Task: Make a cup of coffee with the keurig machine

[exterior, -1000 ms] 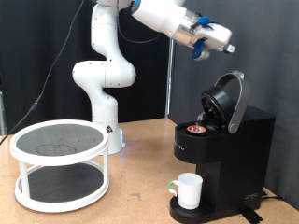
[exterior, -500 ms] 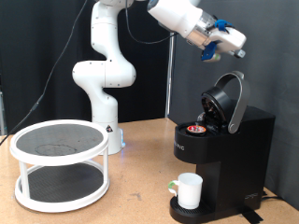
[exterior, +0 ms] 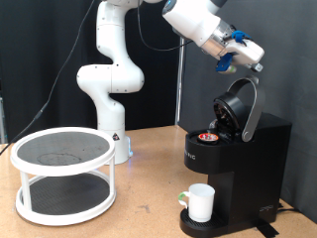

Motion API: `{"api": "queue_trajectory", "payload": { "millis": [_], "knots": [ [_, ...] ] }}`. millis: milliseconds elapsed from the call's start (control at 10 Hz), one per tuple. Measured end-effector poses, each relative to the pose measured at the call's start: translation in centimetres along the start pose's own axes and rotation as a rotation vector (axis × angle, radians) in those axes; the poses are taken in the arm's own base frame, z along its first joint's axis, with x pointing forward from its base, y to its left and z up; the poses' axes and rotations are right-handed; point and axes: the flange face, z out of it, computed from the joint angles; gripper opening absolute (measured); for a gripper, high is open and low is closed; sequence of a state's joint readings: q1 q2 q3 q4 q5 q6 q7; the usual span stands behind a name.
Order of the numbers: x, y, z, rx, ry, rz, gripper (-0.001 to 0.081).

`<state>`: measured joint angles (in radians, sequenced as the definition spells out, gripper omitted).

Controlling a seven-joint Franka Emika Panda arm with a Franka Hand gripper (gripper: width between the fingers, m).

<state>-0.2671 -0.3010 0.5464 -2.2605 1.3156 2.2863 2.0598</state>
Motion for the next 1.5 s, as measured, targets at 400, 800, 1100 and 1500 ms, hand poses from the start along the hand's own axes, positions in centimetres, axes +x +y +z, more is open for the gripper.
{"api": "queue_trajectory", "payload": {
  "millis": [400, 800, 1100, 1500],
  "knots": [
    [0.5, -1.2, 0.5, -0.001, 0.015, 0.016, 0.0],
    [1.1, -1.3, -0.5, -0.06, 0.014, -0.045, 0.0],
    [3.6, -1.6, -2.2, -0.096, 0.066, -0.02, 0.0],
    [4.0, -2.1, -3.6, -0.054, 0.005, 0.007, 0.0]
  ]
}}
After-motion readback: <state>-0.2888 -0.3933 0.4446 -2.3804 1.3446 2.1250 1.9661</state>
